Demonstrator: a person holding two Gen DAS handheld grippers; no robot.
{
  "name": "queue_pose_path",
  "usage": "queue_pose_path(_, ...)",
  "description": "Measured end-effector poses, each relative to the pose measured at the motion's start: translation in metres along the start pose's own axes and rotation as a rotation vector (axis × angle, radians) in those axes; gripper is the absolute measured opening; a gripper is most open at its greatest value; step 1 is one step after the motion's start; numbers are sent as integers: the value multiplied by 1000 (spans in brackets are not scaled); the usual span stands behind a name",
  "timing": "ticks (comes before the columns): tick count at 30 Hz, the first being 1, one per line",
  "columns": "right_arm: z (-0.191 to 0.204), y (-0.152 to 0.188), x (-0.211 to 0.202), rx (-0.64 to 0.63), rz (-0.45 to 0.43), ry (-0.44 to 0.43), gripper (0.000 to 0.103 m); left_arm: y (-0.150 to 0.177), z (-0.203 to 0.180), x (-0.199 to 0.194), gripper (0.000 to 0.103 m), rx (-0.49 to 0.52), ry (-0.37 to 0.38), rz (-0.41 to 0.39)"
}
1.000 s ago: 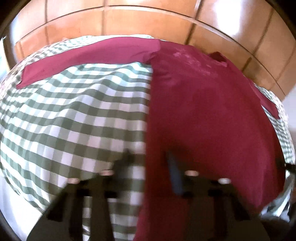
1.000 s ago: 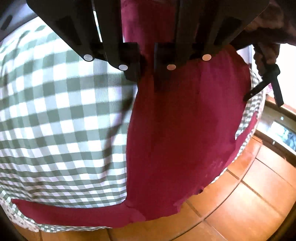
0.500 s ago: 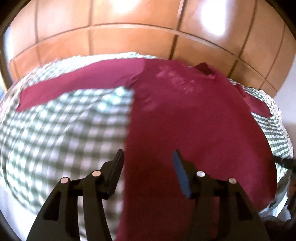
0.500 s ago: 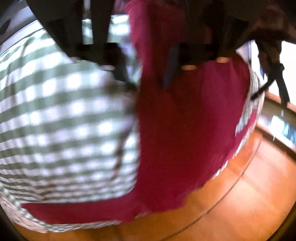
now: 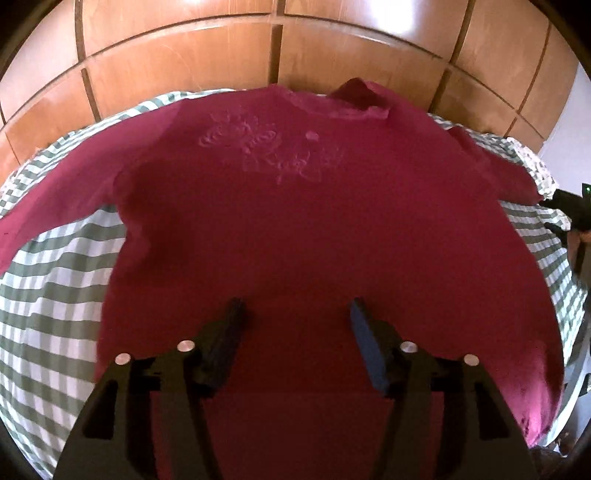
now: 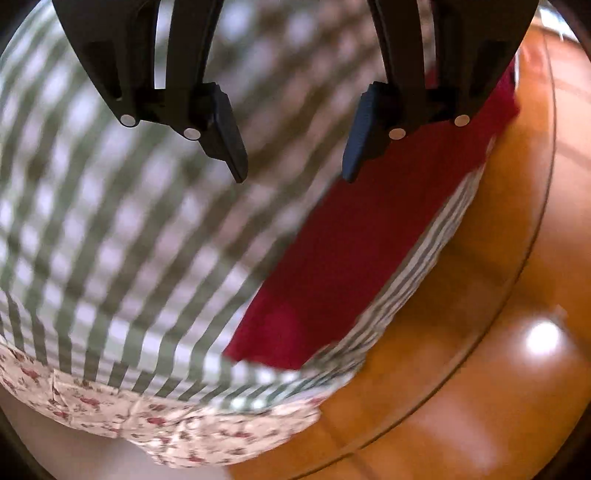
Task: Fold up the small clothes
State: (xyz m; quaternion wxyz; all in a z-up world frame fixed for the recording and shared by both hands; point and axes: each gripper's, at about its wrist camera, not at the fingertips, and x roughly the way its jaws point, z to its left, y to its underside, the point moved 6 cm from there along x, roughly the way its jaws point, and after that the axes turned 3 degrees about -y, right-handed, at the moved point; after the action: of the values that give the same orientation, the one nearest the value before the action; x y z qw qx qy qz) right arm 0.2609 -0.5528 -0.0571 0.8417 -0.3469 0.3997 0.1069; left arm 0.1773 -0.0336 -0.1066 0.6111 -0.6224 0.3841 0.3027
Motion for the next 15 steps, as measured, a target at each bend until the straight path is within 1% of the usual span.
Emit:
queue_pose_path(3,-6,-26,24,42,-27,47,53,-4,-1,3,66,-6,-5,4)
queue_pose_path(5,-6,-43,36,40,-39,68,53,-5,0,4,67,-24,-2,11)
queue_pose_path(6,-3,-49,41,33,-45,81,46,-5,0,5,68,-25,-4,12)
queue_pose_path(7,3,-52,46,24,-46,91,15,-5,0,4,68,-25,-7,11)
queue_pose_path(8,2,-60,50,-2,-37,112,5,-4,0,5,68,-25,-11,10)
queue_pose_path(10,4,-66,53,-28,-26,146,5,-5,0,5,68,-29,-10,12)
queue_pose_path(11,1,-71,46,-67,-50,185,5,-6,1,5,68,-33,-4,14)
queue_pose_path(12,-3,-75,42,-72,-72,221,5,-6,2,4,68,-39,5,16)
queue_pose_path(14,-19,-79,32,-6,-89,244,5,-7,3,4,68,-41,18,17)
queue_pose_path(15,-19,-79,28,2,-89,242,5,-8,3,4,68,-40,23,16)
